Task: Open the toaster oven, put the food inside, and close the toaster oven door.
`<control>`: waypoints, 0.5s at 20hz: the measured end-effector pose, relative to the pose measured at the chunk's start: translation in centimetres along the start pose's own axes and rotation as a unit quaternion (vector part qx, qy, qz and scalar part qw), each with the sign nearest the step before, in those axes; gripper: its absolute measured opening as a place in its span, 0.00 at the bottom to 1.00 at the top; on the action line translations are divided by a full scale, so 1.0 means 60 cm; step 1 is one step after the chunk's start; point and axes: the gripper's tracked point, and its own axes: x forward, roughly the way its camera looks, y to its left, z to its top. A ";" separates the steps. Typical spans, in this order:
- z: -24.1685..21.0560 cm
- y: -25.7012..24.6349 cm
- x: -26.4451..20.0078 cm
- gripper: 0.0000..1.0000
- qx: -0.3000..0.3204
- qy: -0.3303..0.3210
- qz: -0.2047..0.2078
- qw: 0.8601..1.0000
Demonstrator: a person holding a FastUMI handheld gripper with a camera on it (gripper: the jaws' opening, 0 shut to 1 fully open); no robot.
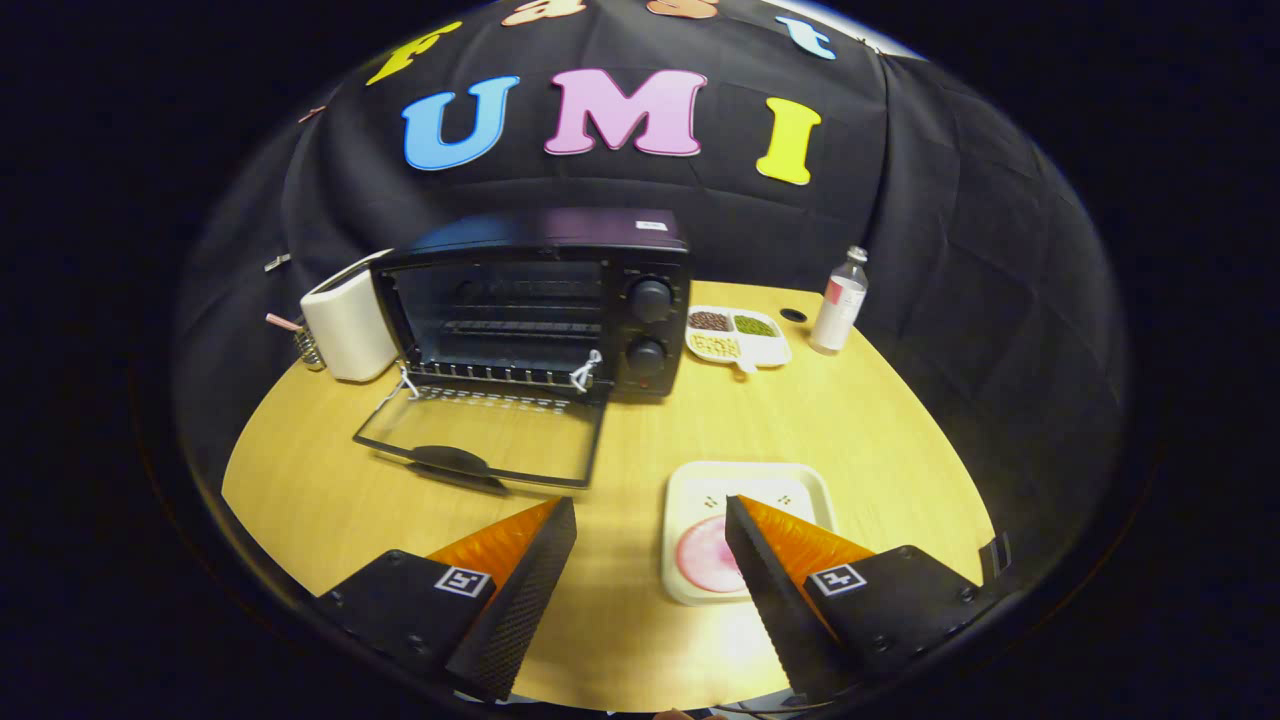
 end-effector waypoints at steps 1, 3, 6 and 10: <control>-0.001 -0.020 0.001 0.99 0.001 0.007 -0.001 1.000; -0.004 -0.064 0.006 1.00 0.001 0.019 -0.006 1.000; -0.015 -0.127 0.021 0.99 0.004 0.043 -0.011 0.999; -0.043 -0.180 0.043 0.99 0.035 0.087 -0.001 0.996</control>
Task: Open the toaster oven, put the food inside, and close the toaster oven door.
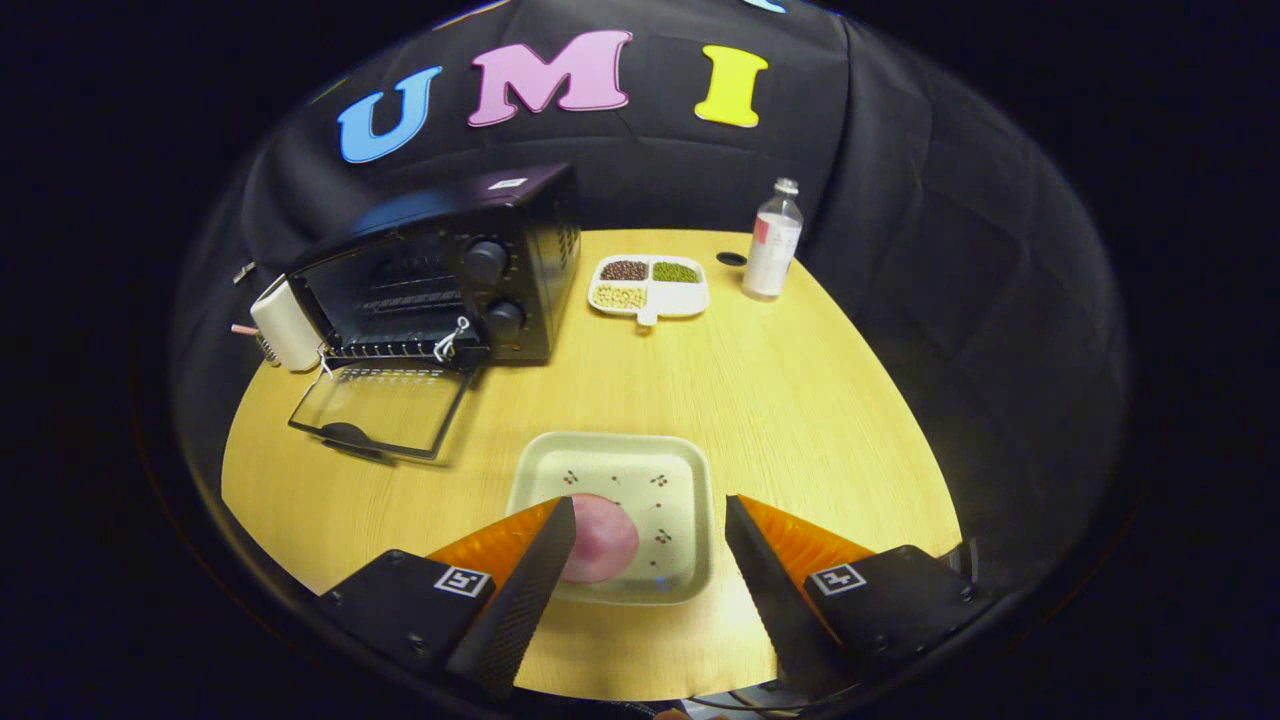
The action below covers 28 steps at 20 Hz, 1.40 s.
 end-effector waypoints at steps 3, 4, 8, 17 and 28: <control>-0.015 -0.025 0.023 0.99 0.012 0.026 0.012 0.999; -0.023 -0.030 0.032 1.00 0.019 0.039 0.018 0.999; -0.064 -0.038 0.062 1.00 0.047 0.085 0.042 0.994; -0.087 -0.022 0.095 0.76 0.047 0.114 0.097 0.988; -0.093 -0.046 0.096 0.14 0.061 0.152 0.067 0.984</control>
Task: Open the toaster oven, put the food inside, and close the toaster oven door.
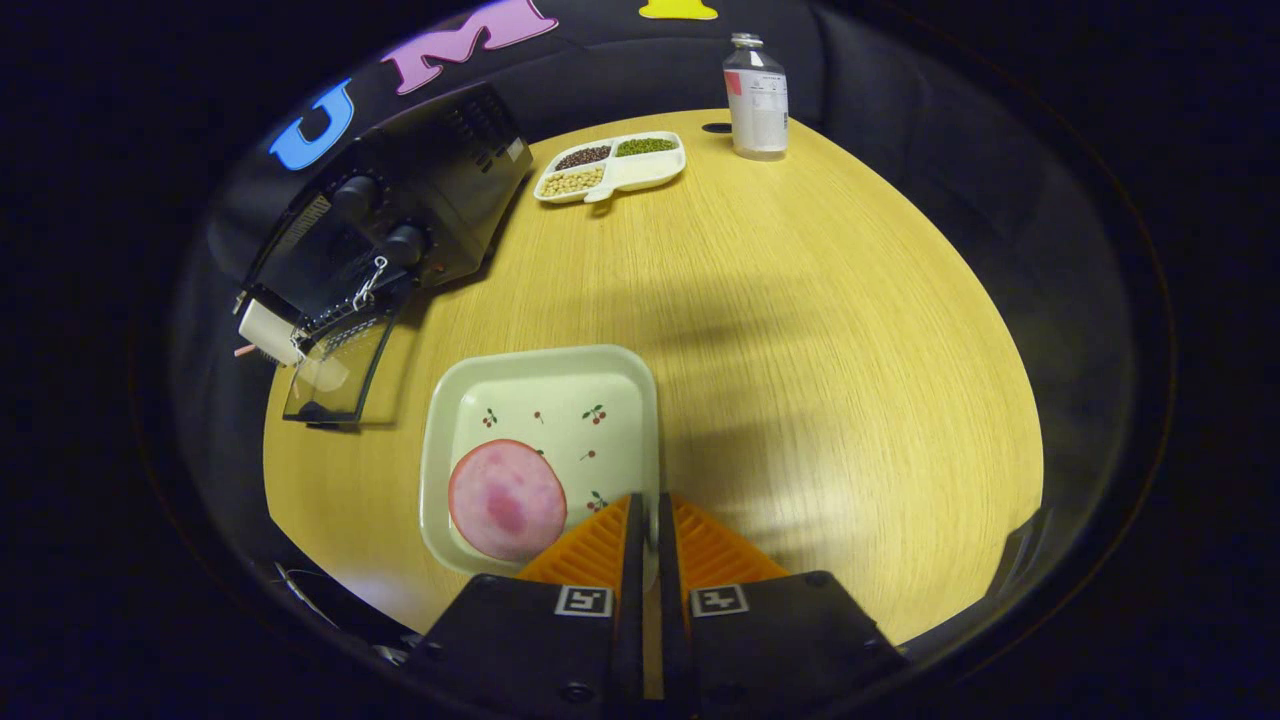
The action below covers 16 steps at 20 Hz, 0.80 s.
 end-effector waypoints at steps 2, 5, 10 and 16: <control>-0.003 0.002 0.002 0.13 -0.011 -0.008 0.007 1.000; -0.003 0.003 0.007 0.11 0.001 -0.008 0.026 1.000; -0.009 0.008 0.002 0.07 0.083 0.001 0.065 0.994; -0.002 -0.002 -0.032 0.07 0.215 -0.014 0.102 0.971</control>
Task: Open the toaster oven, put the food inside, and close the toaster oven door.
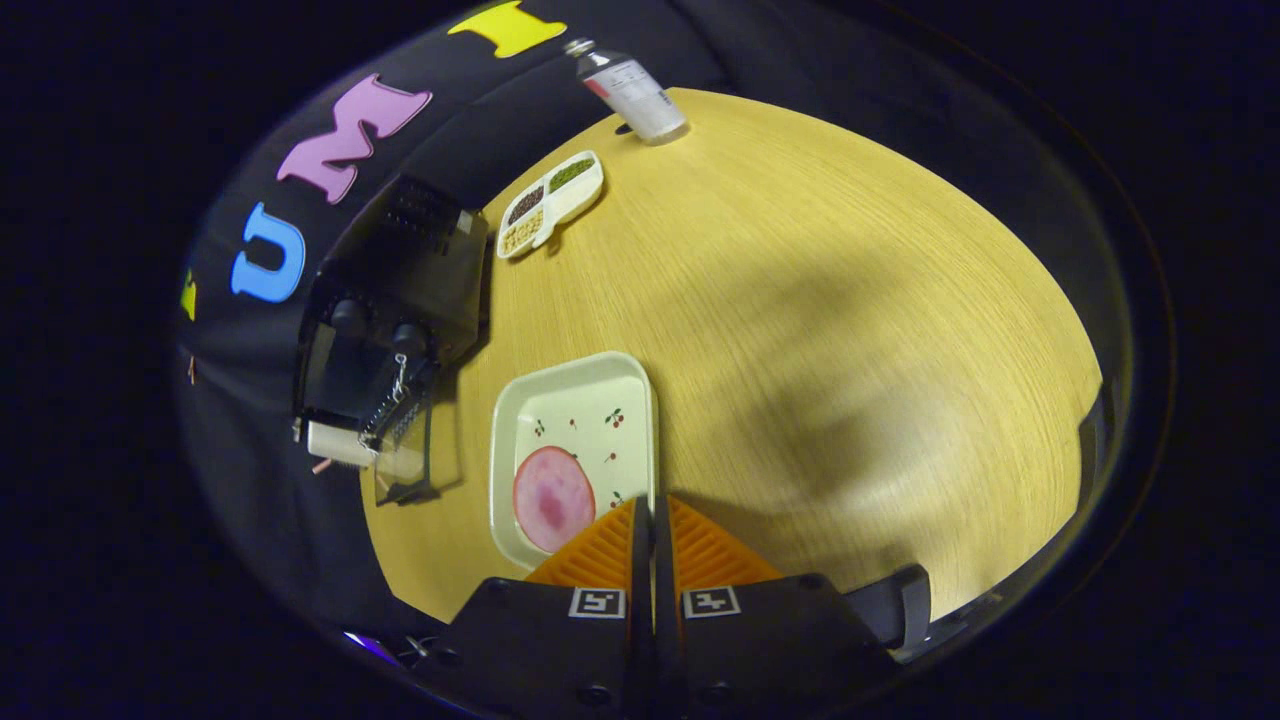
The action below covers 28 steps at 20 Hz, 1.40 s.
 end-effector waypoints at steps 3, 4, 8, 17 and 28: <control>0.010 0.009 -0.018 0.07 0.058 -0.021 0.012 0.998; 0.014 0.011 -0.025 0.07 0.072 -0.029 0.013 0.997; 0.019 0.039 -0.057 0.07 0.112 -0.069 0.022 0.991; -0.064 0.162 -0.096 0.07 0.205 -0.121 0.070 0.969; -0.110 0.346 -0.031 0.07 0.186 -0.112 0.124 0.968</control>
